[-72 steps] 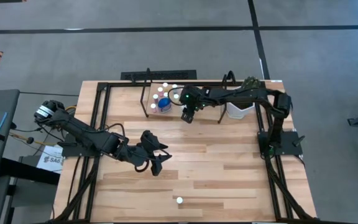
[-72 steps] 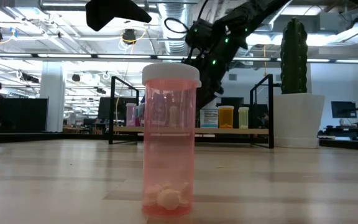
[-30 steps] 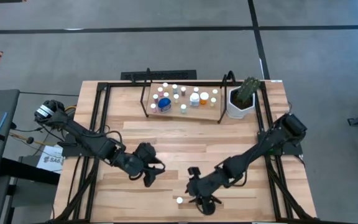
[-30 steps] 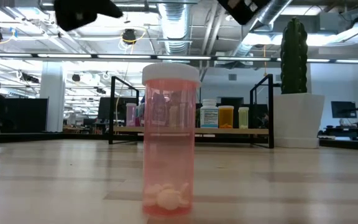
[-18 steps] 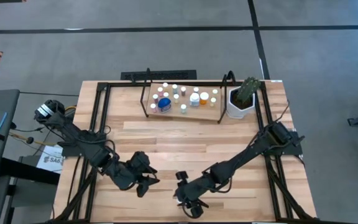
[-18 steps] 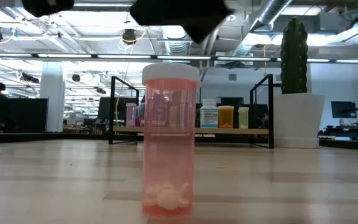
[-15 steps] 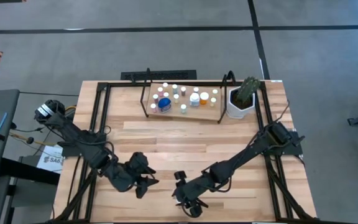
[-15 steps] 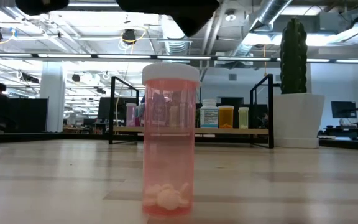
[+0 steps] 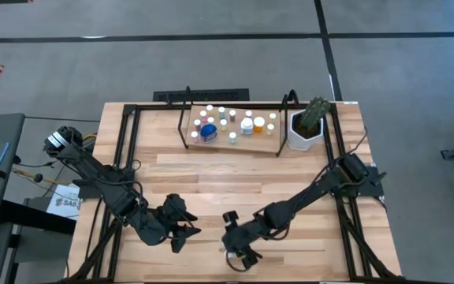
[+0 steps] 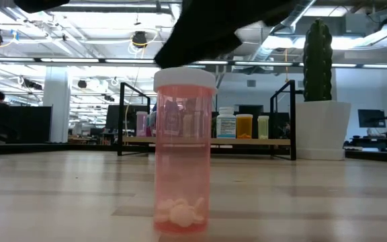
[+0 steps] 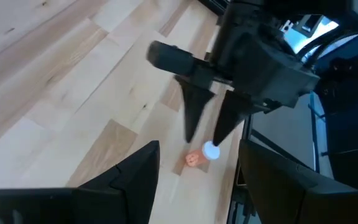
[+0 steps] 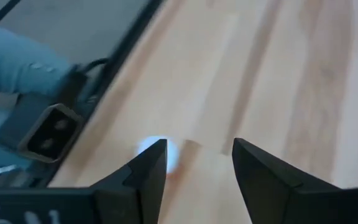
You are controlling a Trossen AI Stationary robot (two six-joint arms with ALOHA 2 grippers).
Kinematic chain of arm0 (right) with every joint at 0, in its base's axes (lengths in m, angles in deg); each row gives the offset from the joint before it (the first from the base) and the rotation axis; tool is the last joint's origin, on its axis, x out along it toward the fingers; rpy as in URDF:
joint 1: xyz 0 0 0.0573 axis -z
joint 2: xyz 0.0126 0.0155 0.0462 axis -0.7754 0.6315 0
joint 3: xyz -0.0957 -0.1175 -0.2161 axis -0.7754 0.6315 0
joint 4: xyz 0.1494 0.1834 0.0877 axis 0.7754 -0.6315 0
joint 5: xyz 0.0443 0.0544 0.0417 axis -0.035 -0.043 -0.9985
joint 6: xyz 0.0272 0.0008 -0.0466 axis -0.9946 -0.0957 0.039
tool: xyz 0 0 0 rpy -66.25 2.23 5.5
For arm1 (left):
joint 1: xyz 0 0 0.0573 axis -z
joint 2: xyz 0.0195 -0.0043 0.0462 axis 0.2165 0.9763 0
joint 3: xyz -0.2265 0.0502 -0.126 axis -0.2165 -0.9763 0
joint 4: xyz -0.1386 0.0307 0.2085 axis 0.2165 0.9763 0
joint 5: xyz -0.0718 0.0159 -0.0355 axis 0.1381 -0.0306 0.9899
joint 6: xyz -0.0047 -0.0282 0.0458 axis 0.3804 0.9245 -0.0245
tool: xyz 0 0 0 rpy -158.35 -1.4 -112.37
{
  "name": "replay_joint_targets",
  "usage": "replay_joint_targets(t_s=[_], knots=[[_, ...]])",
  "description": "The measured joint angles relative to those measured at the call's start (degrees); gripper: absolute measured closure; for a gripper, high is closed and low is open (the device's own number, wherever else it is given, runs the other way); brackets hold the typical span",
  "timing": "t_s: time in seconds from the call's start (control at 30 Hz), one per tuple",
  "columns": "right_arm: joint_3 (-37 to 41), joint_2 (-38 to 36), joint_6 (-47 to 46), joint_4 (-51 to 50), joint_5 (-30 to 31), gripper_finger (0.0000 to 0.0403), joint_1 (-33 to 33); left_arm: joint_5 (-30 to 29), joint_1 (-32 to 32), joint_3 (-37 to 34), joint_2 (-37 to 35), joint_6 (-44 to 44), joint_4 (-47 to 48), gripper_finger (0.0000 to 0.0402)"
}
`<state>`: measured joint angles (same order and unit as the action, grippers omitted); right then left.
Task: Pick and place medicine bottles onto shelf by color
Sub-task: Put the pink pill bottle on the shelf
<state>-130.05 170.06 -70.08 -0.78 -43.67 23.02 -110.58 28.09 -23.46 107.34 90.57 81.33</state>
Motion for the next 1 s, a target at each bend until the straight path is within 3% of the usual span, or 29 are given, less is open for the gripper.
replay_joint_targets(t_s=[0.17, 0.33, 1.0], knots=[[0.00, 0.28, 4.82, 1.51, 0.30, 0.0204, -2.47, -0.16, 0.00, 0.00, 0.01, -0.04, 0.07, 0.0194], [0.10, 0.51, 7.94, 4.97, 6.57, 0.0213, -4.42, -0.16, 0.00, 0.00, 0.01, -0.07, 0.35, 0.0194], [2.44, 0.50, -2.68, 3.66, 7.49, 0.0206, -4.72, -0.23, 0.00, 0.00, 0.01, 1.36, 0.18, 0.0194]])
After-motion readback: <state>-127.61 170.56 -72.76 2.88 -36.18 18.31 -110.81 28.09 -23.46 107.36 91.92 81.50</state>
